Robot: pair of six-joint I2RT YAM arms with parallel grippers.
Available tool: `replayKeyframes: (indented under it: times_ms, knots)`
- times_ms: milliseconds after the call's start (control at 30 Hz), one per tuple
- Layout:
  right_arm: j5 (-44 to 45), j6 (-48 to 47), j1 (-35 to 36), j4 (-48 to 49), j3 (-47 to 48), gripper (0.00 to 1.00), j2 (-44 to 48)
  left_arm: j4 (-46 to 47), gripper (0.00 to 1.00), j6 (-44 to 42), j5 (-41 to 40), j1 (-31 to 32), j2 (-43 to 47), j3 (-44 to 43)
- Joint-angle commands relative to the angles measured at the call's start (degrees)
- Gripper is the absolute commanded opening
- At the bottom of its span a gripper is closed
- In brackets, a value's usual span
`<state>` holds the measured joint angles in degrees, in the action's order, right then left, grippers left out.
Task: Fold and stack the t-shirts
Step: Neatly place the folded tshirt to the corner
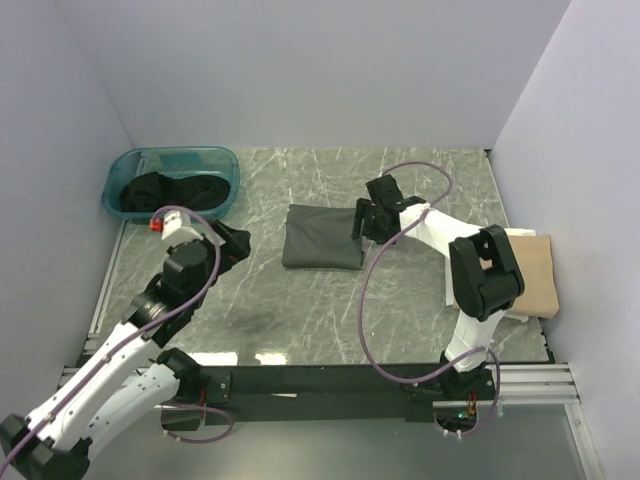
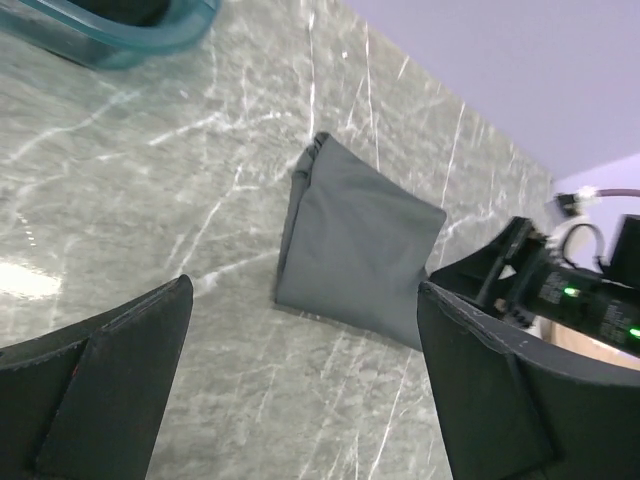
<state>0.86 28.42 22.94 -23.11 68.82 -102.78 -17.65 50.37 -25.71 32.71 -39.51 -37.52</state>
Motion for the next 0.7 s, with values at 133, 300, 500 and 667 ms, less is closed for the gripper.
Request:
replayKeyframes:
  times_ms: [133,300,500,667]
  knots:
    - [1.33,0.23,2.63,0.53,7.55,0.75,-7.34,-0.99,0.99,1.48,-3.29,0.25,7.07,1.83]
    - [4.84,0.67,4.66,-2.01,10.37,0.73,-10.68,-0.45,0.99,1.84,-2.59,0.25,7.25,3.68]
    - [7.75,1.81,6.59,-5.18,11.51,0.62,-13.23,-3.35,1.0,1.49,-3.82,0.25,5.06,1.48]
    - [8.72,1.28,7.91,-6.86,11.69,0.22,-14.55,-2.74,0.99,1.13,-3.2,0.25,6.1,2.09]
